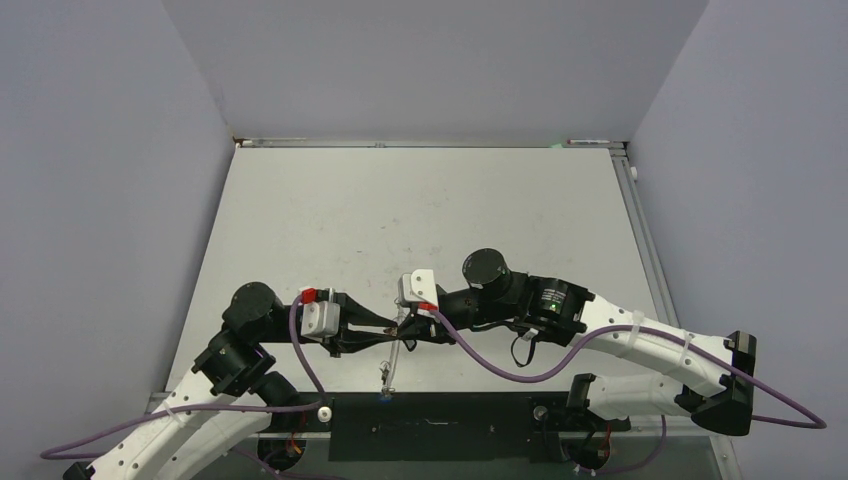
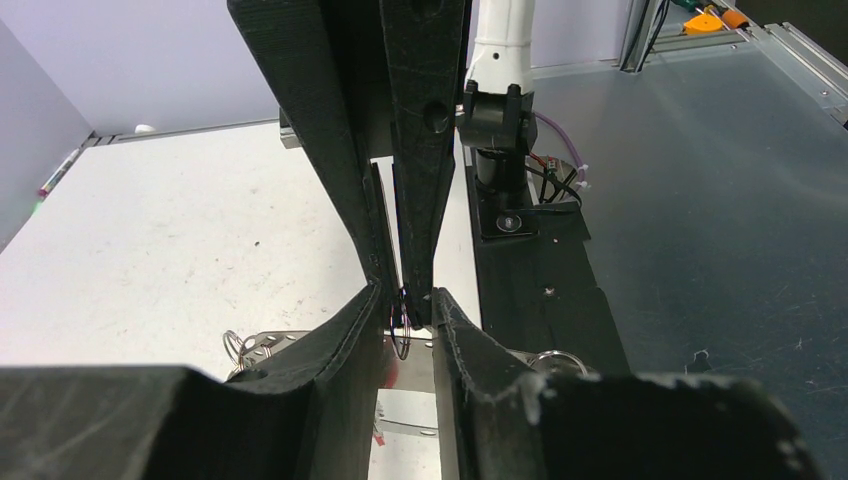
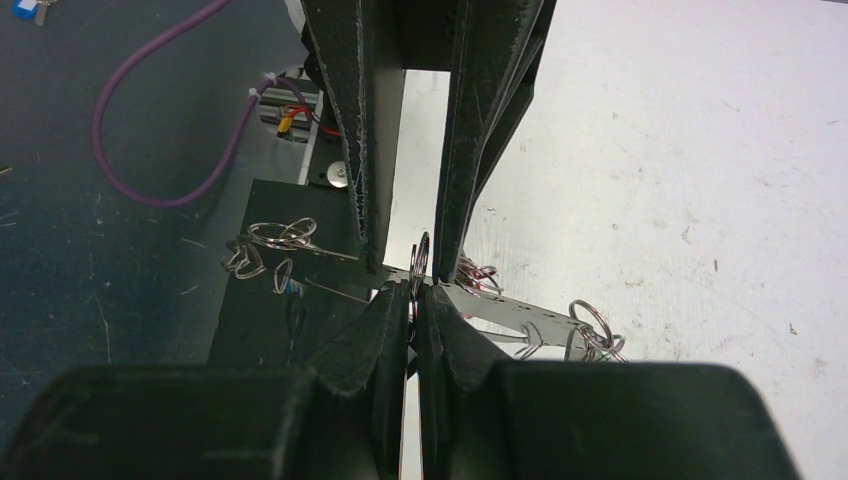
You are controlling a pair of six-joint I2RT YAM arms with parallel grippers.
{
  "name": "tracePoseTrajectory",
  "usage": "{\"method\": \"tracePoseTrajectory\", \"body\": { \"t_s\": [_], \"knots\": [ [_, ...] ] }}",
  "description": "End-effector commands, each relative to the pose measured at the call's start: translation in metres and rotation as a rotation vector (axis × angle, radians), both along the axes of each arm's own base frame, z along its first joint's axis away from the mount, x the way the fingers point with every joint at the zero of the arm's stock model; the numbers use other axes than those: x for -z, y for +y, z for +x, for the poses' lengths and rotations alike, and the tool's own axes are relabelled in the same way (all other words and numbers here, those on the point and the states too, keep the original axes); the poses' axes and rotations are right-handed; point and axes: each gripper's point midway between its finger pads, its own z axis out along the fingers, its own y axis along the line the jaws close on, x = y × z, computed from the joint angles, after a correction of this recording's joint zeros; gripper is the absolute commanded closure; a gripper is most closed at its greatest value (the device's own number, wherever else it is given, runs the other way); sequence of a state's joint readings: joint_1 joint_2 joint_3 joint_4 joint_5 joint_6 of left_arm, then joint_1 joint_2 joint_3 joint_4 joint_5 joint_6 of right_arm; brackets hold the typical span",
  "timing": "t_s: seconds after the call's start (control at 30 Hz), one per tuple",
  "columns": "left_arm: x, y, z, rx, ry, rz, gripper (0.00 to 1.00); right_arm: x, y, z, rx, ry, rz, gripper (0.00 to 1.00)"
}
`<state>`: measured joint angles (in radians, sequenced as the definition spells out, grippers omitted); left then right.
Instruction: Put the keys on the keyring
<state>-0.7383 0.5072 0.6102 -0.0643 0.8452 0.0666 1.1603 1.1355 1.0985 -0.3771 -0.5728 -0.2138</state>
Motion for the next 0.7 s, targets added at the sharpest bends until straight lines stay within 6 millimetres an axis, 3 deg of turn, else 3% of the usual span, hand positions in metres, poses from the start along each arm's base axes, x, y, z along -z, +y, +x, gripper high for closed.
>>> {"method": "tracePoseTrajectory", "body": {
  "t_s": [0.0, 0.27, 0.4, 0.57, 0.67],
  "knots": [
    [-0.004, -0.001, -0.001, 0.010, -0.017, -0.020, 0.79, -0.042, 0.010, -0.002, -0.029, -0.058, 0.122, 0.95],
    [-0.001, -0.004, 0.001, 0.013, 0.002, -0.010, 0.89, -0.044, 0.011, -0.004, -0.040, -0.060, 0.129, 0.95],
    [-0.006, -0.004, 0.002, 0.009, 0.004, -0.017, 1.00, -0.041, 0.012, -0.006, -0.048, -0.056, 0.124, 0.95],
    [-0.013, 0.000, 0.012, -0.060, -0.021, -0.012, 1.00, -0.046, 0.012, -0.005, -0.039, -0.061, 0.155, 0.94],
    [-0.022, 0.002, 0.011, -0.070, -0.023, -0.054, 1.00, -0.058, 0.011, -0.002, -0.008, -0.076, 0.203, 0.60]
  ]
}}
